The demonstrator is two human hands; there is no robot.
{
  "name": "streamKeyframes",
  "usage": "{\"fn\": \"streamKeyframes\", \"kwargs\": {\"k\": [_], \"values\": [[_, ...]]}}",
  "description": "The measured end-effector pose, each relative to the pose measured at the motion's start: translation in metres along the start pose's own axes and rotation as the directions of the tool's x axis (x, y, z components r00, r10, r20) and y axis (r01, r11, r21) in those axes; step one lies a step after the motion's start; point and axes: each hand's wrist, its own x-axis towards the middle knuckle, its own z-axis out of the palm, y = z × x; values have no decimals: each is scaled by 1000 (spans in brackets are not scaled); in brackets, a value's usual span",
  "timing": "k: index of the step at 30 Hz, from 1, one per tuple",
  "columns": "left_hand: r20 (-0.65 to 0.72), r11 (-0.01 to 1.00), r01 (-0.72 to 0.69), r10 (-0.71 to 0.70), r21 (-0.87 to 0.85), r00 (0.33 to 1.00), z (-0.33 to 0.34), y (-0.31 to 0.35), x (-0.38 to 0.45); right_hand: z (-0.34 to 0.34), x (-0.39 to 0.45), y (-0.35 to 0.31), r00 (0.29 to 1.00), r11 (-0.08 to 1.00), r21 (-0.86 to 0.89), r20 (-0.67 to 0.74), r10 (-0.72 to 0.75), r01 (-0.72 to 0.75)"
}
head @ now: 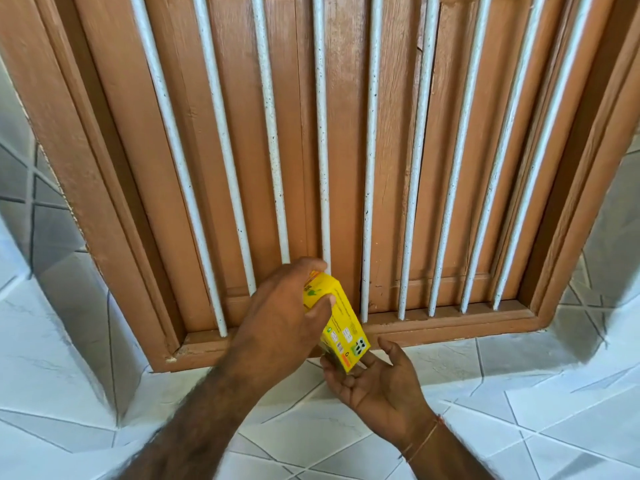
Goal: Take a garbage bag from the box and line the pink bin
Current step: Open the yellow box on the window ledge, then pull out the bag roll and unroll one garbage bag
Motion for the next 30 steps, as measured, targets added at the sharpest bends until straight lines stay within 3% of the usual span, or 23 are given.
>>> {"fn": "streamKeyframes", "kwargs": {"k": [2,5,8,10,12,14,15,17,19,21,24,28,30], "values": [[-2,994,-75,76,85,997,1,12,4,0,0,3,1000,999,49,7,16,-16],[-26,994,-86,88,69,996,-4,20,11,-6,0,2,999,997,80,-41,7,-4],[-109,994,8,-20,-111,994,-22,8,17,-8,-6,-7,994,999,9,-101,-48,49],[-170,958,129,-176,-256,970,-31,-29,8,-13,-11,-22,985,991,-38,-118,-128,125],[-172,843,340,-441,-417,881,-29,-74,-12,-16,-17,-42,960,968,-117,-149,-238,222],[-76,651,527,-665,-547,743,-12,-108,-34,-19,-21,-63,912,923,-208,-189,-364,325],[-23,578,586,-722,-568,691,-1,-118,-45,-21,-22,-71,888,897,-246,-197,-416,366],[-2,545,628,-757,-556,654,21,-132,-58,-22,-24,-82,857,856,-309,-183,-482,415],[-63,595,614,-743,-519,667,35,-134,-64,-20,-24,-84,841,808,-393,-136,-524,439],[-167,724,620,-681,-302,713,39,-133,-64,-18,-24,-82,830,748,-495,-91,-551,442],[-204,808,590,-579,-11,789,37,-126,-63,-13,-25,-72,836,677,-598,-20,-548,429],[-302,923,364,-313,128,900,33,-102,-64,-6,-30,-63,840,535,-731,94,-535,423],[-197,964,259,-242,63,950,32,-75,-58,1,-34,-58,861,470,-776,181,-475,422]]}}
